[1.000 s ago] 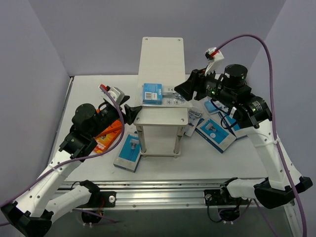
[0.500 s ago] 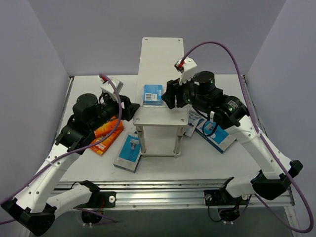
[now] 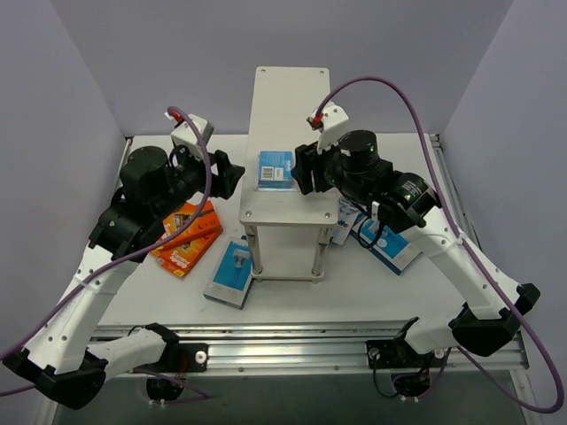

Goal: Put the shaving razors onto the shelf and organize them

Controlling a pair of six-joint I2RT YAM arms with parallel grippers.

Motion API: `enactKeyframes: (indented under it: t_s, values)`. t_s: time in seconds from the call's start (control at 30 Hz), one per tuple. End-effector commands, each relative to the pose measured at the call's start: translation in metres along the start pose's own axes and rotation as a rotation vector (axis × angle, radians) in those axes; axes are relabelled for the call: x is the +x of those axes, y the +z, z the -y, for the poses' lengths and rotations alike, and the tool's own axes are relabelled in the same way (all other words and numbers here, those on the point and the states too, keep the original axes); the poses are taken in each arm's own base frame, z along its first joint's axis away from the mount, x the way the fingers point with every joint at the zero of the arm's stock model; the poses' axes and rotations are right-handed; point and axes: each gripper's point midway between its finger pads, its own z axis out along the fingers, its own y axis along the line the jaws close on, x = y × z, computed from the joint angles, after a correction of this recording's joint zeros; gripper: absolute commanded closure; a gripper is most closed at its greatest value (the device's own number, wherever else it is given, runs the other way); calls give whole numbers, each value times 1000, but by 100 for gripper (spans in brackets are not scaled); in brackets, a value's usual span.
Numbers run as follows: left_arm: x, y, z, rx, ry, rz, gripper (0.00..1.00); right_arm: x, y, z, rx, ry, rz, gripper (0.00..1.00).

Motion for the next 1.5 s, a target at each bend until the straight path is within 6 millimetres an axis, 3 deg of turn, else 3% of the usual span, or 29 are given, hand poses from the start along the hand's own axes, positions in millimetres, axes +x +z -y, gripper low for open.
enactKeyframes:
  t_s: [0.0,0.33,0.67,1.03,1.47]
  values:
    - [-30,-1,4,15,4,54,25,0,-4,8,39,-36,-19,47]
    - [-63,20,27,128,-55,89,25,-35,-31,10,46,6,90,38]
    - [-46,37,53,245,25,-18,26,-44,-76,25,98,111,190,37]
    - [-27,44,91,297,176,-112,26,-13,-102,54,233,280,220,33]
    - [6,72,84,175,263,-214,27,5,-122,70,296,306,234,24]
